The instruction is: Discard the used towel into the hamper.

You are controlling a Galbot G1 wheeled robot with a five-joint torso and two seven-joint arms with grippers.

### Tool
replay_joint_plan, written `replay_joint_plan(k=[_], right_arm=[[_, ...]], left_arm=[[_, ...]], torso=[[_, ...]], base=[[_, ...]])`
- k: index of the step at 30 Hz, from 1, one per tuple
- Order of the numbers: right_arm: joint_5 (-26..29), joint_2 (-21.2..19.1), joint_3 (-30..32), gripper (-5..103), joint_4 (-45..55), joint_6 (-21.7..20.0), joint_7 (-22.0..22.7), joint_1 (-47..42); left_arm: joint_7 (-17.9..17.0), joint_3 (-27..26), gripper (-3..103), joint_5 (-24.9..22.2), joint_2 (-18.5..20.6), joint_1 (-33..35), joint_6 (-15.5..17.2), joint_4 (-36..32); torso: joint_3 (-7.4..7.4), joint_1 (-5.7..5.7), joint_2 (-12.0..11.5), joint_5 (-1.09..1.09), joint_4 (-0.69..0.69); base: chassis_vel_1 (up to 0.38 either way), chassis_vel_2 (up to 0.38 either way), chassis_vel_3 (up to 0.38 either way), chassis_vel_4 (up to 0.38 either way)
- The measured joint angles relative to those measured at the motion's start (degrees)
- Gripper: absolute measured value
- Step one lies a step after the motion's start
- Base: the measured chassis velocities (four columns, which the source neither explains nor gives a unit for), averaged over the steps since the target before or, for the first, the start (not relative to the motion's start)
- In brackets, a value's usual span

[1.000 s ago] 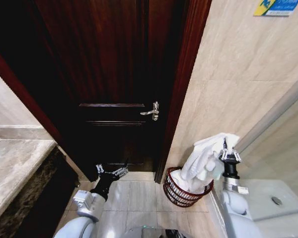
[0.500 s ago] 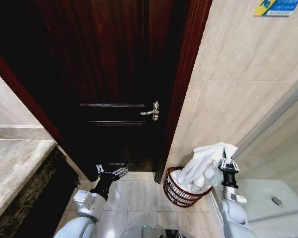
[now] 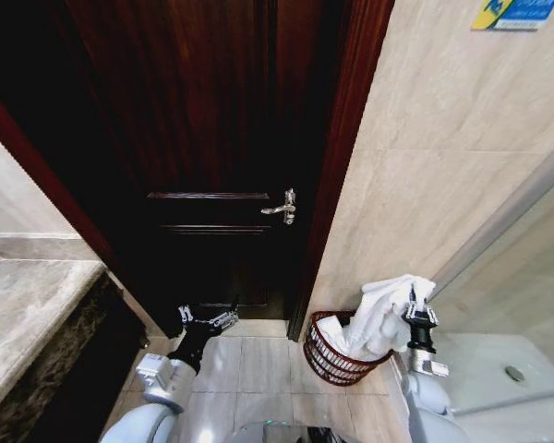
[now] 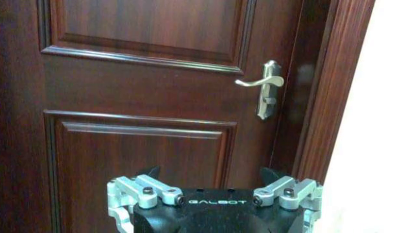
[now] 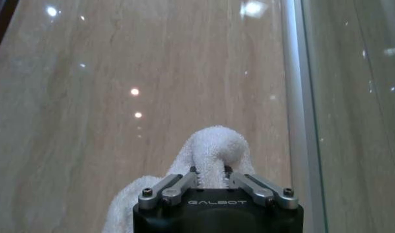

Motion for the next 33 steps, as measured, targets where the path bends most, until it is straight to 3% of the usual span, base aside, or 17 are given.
replay_joint_plan(k=[12,24,33], right_arm=[[0.7,-0.1,-1.1,11,-2.5,0.0,-2.3,0.5],[0.6,4.1,-4.3,11,-1.9,0.0,-5.8,0.4],[0.3,5.7,-7.0,11,-2.2,-0.1,-6.1,-1.3]], left_arm=[[0.0,0.0,100,0.0,0.0,0.0,0.0,0.0],[0.0,0.0,100,0.0,0.0,0.0,0.0,0.0],[0.0,0.0,100,0.0,0.0,0.0,0.0,0.0]], torso=[[0.00,0.00,0.0,0.01,0.00],[0.00,0.00,0.0,0.02,0.00],[0.00,0.00,0.0,0.02,0.01]], base=[[0.000,0.000,0.000,0.000],[0.000,0.000,0.000,0.000],[0.000,0.000,0.000,0.000]])
